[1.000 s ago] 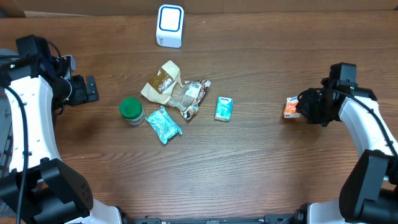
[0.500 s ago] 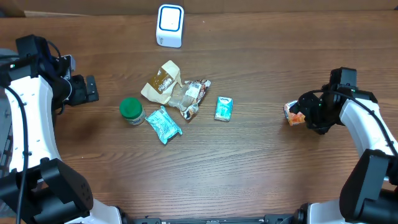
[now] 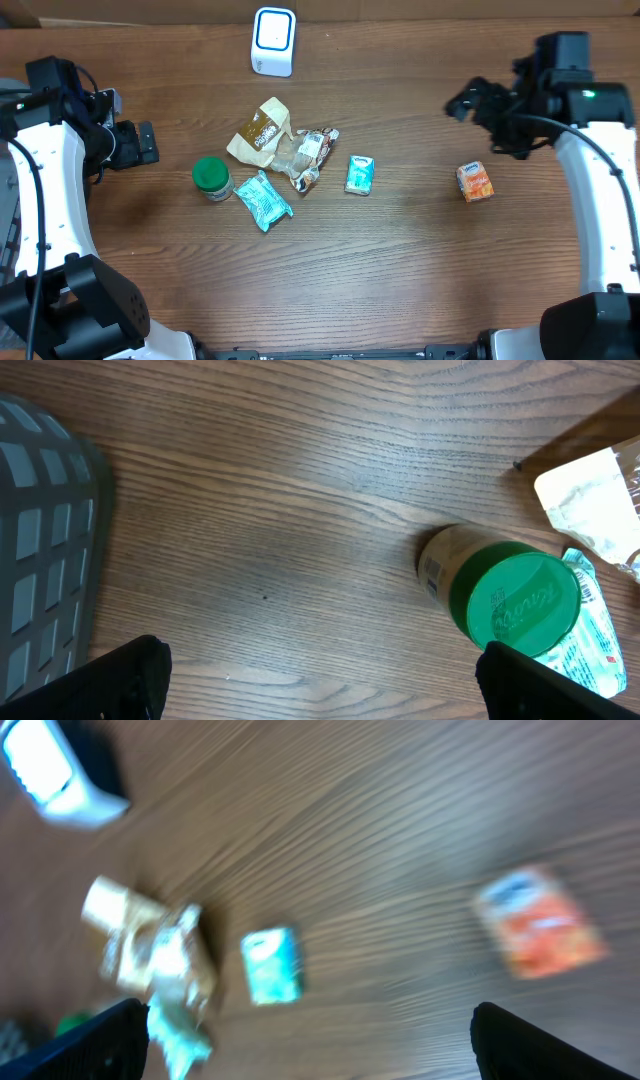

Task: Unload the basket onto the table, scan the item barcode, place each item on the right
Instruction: 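Reach the right gripper to the green tissue pack and grasp it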

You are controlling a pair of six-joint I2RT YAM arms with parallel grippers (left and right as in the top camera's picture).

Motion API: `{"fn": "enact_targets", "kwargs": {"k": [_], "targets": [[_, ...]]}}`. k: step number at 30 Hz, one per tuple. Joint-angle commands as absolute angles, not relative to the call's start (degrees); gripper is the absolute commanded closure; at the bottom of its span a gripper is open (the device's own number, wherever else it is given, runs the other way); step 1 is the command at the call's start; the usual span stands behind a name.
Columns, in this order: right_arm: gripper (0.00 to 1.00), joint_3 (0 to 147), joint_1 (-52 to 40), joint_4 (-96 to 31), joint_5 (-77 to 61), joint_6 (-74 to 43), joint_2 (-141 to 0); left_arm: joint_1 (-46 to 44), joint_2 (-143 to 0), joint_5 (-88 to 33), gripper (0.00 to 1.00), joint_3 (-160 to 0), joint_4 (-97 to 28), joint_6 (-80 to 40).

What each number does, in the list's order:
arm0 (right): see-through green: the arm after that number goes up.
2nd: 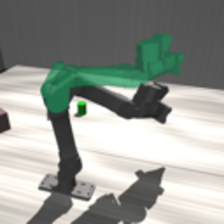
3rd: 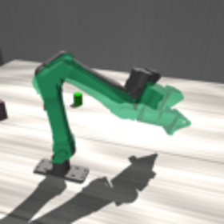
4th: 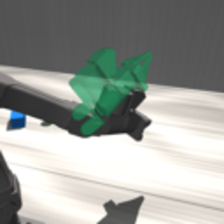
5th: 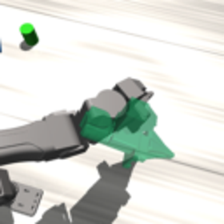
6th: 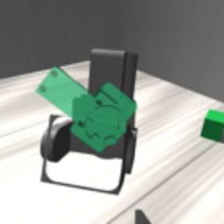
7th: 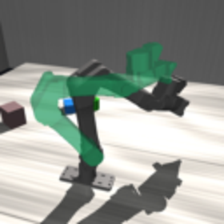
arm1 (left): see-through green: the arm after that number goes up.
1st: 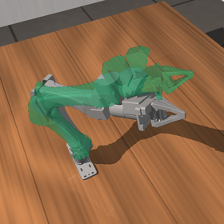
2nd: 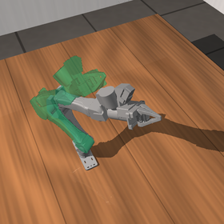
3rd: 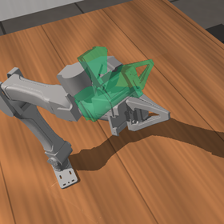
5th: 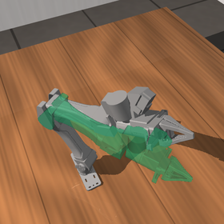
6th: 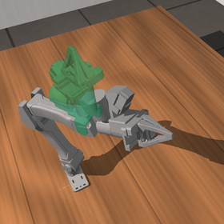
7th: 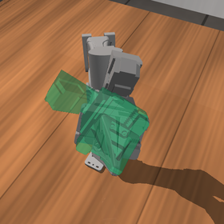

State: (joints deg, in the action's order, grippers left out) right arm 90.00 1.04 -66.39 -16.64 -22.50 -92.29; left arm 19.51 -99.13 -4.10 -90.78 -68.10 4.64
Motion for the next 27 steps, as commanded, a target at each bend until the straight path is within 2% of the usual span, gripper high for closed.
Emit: {"fn": "enact_targets", "kwargs": {"k": [1,3,10,15,16,17,18,27], "targets": [[0.0,90.0,-3.8,-65.1,-21.1,-22.7,-93.4,19.5,-99.1,-4.5,0.0,-90.7,-68.1,4.3],[0.05,89.9,-8.4,-63.9,-20.3,-22.7,-95.1,19.5,-99.1,-4.5,0.0,-90.7,-68.1,4.3],[0.57,89.9,-20.7,-61.5,-16.2,-31.2,-105.7,19.5,-99.1,-4.5,0.0,-90.7,-68.1,4.3],[0.77,89.8,-27.1,-57.2,-16.1,-34.0,-111.3,19.4,-99.1,-4.5,0.0,-90.7,-68.1,4.3],[0.87,89.7,-29.5,-55.4,-15.4,-37.0,-114.1,19.4,-99.1,-4.5,0.0,-90.7,-68.1,4.3],[0.89,89.7,-30.0,-55.3,-15.0,-38.1,-114.8,19.4,-99.1,-4.5,0.0,-90.7,-68.1,4.3],[0.96,89.7,-31.5,-55.1,-13.9,-40.8,-117.1,19.4,-99.1,-4.5,0.0,-90.7,-68.1,4.3],[0.96,89.6,-32.1,-54.8,-4.9,-41.8,-120.4,19.4,-99.1,-4.5,0.0,-90.7,-68.1,4.3]]}}
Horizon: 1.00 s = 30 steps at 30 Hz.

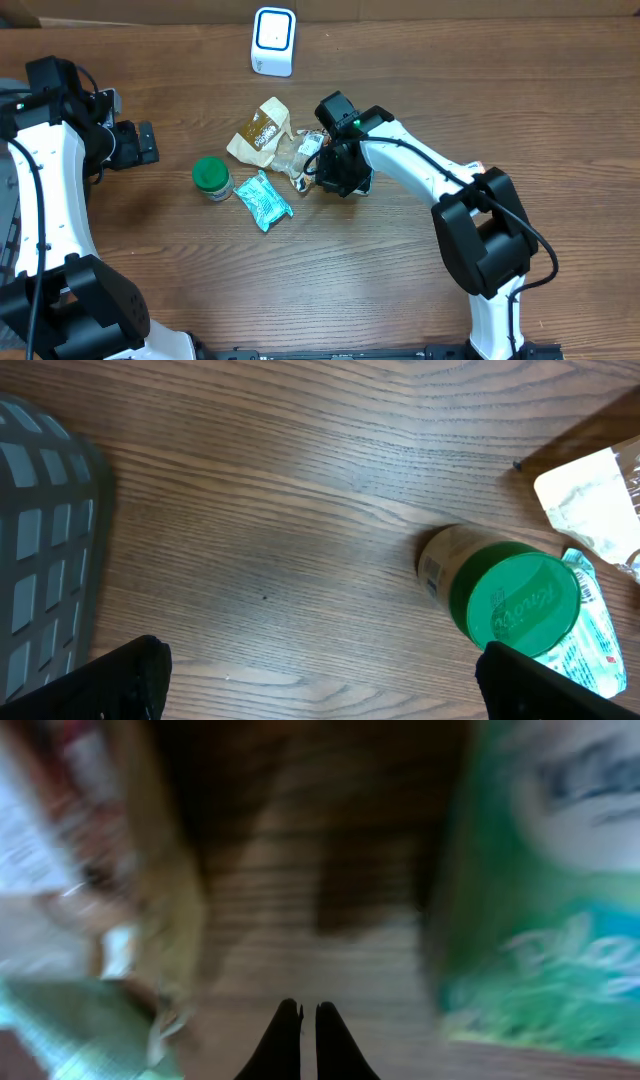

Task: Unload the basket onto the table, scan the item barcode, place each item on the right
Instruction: 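Reach the right gripper to the green tissue pack and grasp it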

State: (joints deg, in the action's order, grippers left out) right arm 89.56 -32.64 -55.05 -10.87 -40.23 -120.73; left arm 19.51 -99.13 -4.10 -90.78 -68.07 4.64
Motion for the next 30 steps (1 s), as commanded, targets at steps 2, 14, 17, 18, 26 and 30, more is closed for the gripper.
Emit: {"fn": "enact_targets", "kwargs": {"k": [2,14,17,18,26,30], "targets": [[0.96,89.6,-32.1,-55.5,-2.9,-41.8,-120.4,19.4,-99.1,-4.5,0.0,-90.7,-68.1,4.3],[0.96,90.4,-31.9,-58.9,0.5,-38.7,-119.9,19.4,-99.1,-4.5,0.0,-90.7,-68.1,4.3],[0.96,93.0,-31.1,-61.5,0.0,-37.1,-118.6,19.4,-99.1,-4.5,0.0,-90.7,-68.1,4.3],[0.96,94.2,-30.6,-62.7,-0.1,-36.5,-117.8,19.4,-99.1,-4.5,0.0,-90.7,-68.1,4.3],[0.82,97.7,-22.1,-67.5,-8.5,-23.4,-111.5,19.4,-99.1,-4.5,0.0,-90.7,-68.1,4.3],[0.73,94.6,-17.3,-66.2,-16.5,-15.0,-112.2,19.4,-99.1,-4.5,0.0,-90.7,-68.1,4.3]]}}
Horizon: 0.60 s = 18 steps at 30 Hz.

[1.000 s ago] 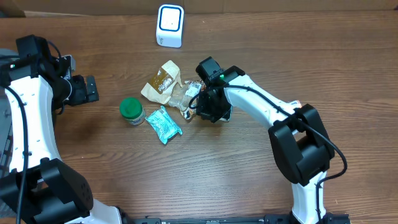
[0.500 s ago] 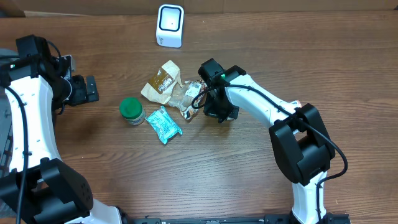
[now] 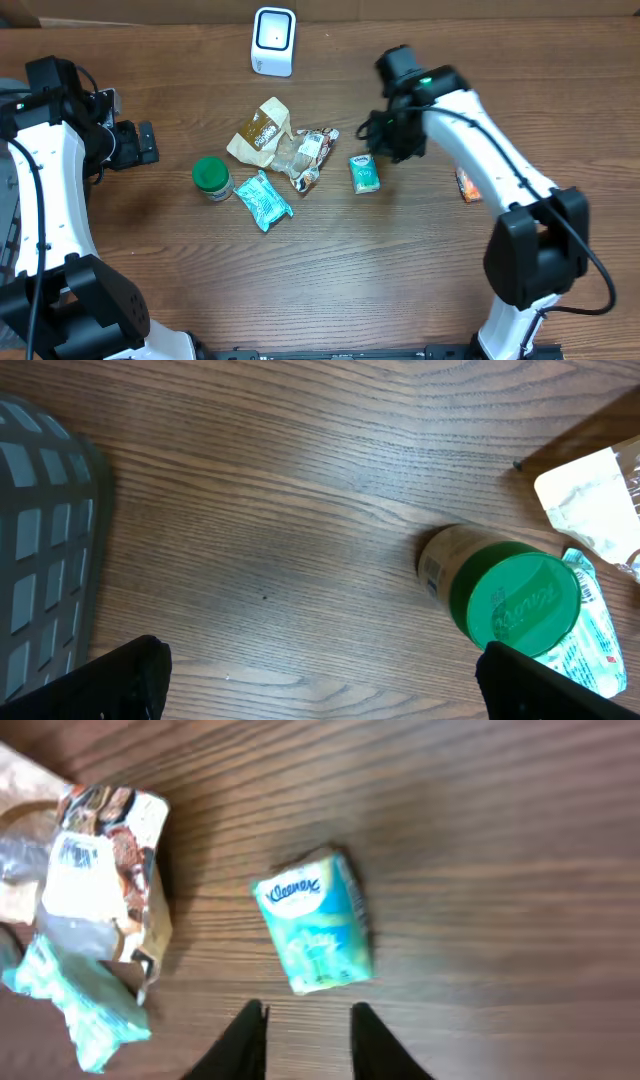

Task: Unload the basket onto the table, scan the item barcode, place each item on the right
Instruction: 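Reach the right gripper to the green tissue pack and grasp it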

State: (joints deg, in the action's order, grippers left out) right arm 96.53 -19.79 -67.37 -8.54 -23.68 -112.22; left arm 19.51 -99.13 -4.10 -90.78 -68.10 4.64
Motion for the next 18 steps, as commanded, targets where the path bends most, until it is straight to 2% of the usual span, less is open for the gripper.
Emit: {"fn": "enact_targets", "kwargs": {"k": [1,5,11,15,18], "targets": [[0.73,93.4,-16.7,-65.4,-18.3,-13.7,-112.3,19.4,-99.1,-4.5,0.0,-90.7,-68.1,4.3],[0.73,89.4,-16.2,-62.6,-23.5,-11.6,-112.4,19.4,-99.1,-4.5,0.0,-90.7,-68.1,4.3],[0.73,89.0,-22.1,-60.7,-21.8,-14.3,-113.2,19.4,-99.1,-4.5,0.0,-90.7,-68.1,4.3],[0.84,87.2,-26.5,-57.1,-19.1,-21.7,-115.8,19.4,-99.1,-4.5,0.0,-90.7,-68.1,4.3],[0.87,85.4,-28.0,-55.4,-17.6,-24.3,-117.1,19.4,-99.1,-4.5,0.0,-90.7,-68.1,4.3]]}}
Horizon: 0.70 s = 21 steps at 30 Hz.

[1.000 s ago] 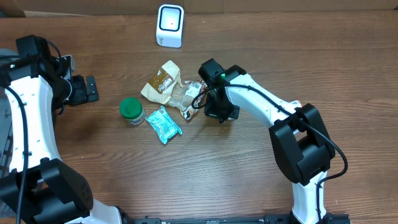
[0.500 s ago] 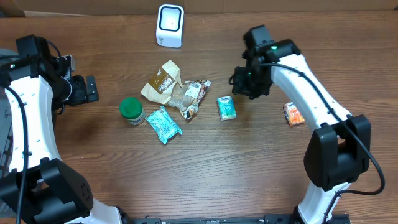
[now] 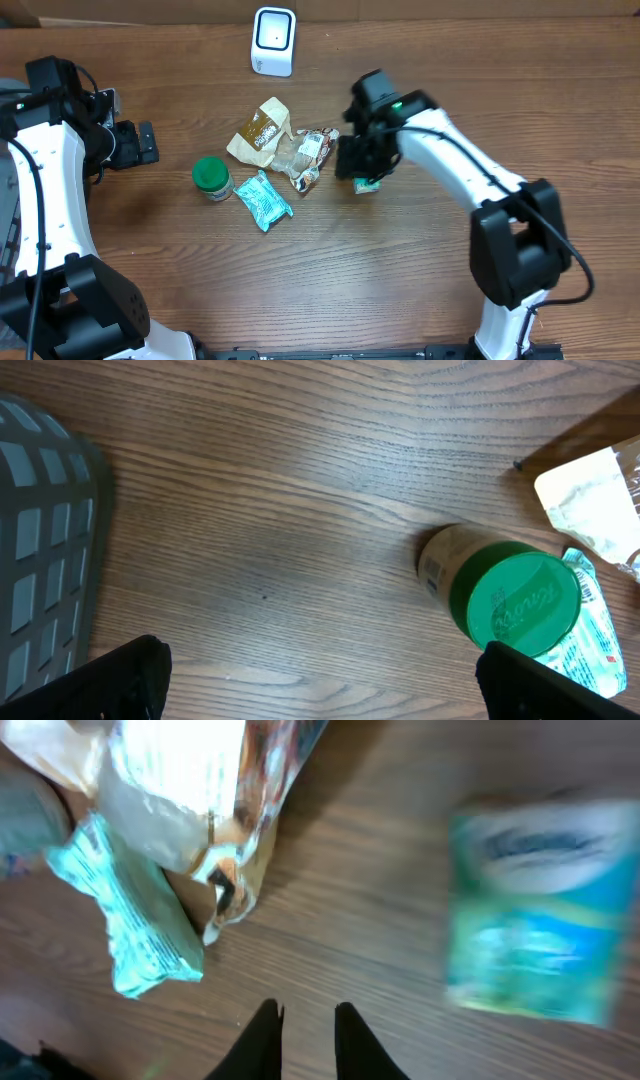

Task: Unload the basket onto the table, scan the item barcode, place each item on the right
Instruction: 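Reach the right gripper to the green tissue pack and grasp it, then lift the green tissue pack with the right gripper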

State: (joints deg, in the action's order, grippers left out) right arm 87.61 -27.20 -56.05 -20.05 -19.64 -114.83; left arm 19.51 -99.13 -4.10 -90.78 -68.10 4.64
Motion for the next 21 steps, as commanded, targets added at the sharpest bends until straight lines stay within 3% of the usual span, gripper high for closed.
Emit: {"fn": "enact_targets", "kwargs": {"k": [1,15,21], "targets": [[0.87,85.3,-28.1,-55.6,-16.1,-25.2,-117.8,19.4,-99.1,-4.5,0.0,-90.7,-68.1,4.3],[0.86,85.3,-21.5,-58.0,-1.1,-26.8,-118.4,19.4,-99.1,-4.5,0.0,-90.7,-68.1,4.3],[0.87,85.3,-16.1,-49.1,-2.2,-26.8,-118.4,19.4,-99.1,-4.5,0.0,-90.7,-68.1,4.3]]}}
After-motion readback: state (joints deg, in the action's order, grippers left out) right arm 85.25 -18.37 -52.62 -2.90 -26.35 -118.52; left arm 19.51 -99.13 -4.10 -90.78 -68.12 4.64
